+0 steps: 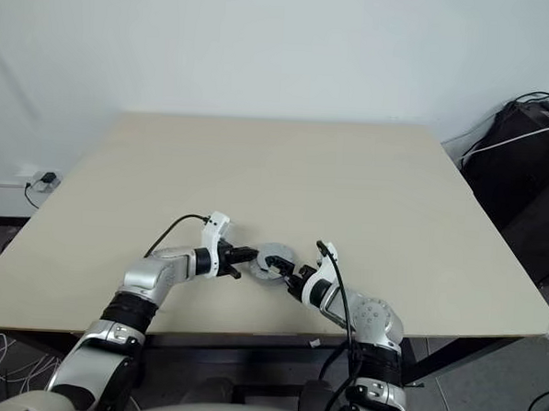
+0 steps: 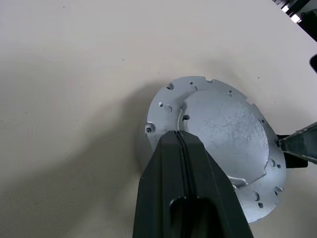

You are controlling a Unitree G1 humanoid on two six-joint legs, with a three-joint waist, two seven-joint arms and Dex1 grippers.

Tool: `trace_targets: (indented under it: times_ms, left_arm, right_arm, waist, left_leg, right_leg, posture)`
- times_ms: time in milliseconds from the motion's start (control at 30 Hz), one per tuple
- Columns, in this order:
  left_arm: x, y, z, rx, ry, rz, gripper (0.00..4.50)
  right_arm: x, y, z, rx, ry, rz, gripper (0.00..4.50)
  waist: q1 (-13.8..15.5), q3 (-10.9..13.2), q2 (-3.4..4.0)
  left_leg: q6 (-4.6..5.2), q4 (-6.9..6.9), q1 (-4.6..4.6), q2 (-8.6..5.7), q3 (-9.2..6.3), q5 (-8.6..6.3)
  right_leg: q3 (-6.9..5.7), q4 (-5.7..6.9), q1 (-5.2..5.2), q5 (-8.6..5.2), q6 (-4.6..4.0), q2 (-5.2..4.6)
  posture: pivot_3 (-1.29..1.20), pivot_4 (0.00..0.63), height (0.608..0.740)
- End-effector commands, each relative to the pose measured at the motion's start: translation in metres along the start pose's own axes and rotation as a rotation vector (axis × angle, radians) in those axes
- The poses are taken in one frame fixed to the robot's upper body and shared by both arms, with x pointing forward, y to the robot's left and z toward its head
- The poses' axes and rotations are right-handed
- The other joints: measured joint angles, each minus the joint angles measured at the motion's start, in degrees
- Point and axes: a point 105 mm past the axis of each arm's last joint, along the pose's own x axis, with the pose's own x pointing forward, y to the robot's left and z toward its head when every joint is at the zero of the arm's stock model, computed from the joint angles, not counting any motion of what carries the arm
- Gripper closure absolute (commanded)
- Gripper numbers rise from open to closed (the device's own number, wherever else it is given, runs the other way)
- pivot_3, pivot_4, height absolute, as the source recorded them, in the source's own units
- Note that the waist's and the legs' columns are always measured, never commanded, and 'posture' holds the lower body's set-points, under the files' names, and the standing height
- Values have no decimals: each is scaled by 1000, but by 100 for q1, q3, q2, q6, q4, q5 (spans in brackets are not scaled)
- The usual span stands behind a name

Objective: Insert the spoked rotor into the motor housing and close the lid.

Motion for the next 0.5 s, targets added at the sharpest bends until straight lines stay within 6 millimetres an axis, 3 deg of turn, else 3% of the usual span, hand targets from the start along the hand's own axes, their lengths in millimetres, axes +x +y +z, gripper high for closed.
trace_targets:
  times_ms: [33,267,500]
  left_arm:
    - [6,-7,-13,5,53,-21,4500]
    - [6,-6,-14,8,55,-17,4500]
    - [6,-7,-13,9,51,-19,4500]
  right_arm:
    - [8,32,-3,8,-9,134,1253]
    - [0,36,-10,-10,24,153,3279]
    - [-1,34,-13,-13,36,134,3292]
  waist:
    - [-2,0,0]
    - [23,0,1]
    - [27,0,1]
  left_leg:
    - [0,0,0,0,0,0]
    - [0,0,1,0,-4,0]
    - [0,1,1,0,-3,0]
  right_leg:
    - [0,0,0,0,0,0]
    - [-3,-1,4,-1,0,0]
    - [-1,-1,4,-4,-2,0]
  posture:
    - [0,0,740]
    - [0,0,740]
    - [0,0,740]
